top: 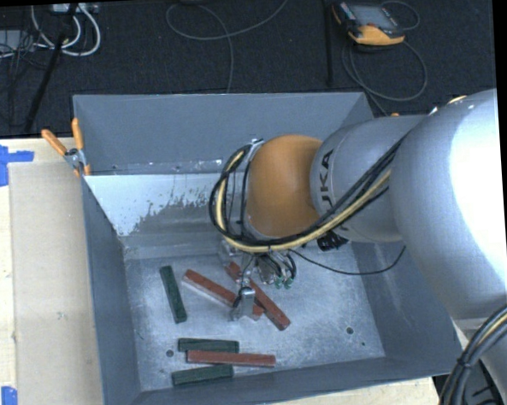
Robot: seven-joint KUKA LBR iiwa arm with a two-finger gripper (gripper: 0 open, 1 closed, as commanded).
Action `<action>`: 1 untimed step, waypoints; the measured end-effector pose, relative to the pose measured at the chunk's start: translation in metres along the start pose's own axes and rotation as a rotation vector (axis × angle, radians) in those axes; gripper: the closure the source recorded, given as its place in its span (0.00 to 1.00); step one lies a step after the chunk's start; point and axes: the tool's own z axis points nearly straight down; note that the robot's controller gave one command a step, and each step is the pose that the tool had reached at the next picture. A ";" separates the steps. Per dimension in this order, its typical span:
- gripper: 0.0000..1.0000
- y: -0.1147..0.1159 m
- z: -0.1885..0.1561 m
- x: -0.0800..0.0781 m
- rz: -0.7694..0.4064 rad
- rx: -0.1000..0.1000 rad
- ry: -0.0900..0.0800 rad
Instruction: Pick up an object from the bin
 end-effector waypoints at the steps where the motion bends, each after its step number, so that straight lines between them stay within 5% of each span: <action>1: 0.00 -0.034 0.000 0.030 0.069 0.000 0.002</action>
Offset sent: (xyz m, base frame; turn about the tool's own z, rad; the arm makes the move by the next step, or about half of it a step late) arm -0.0270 -0.0354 -0.0002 0.0692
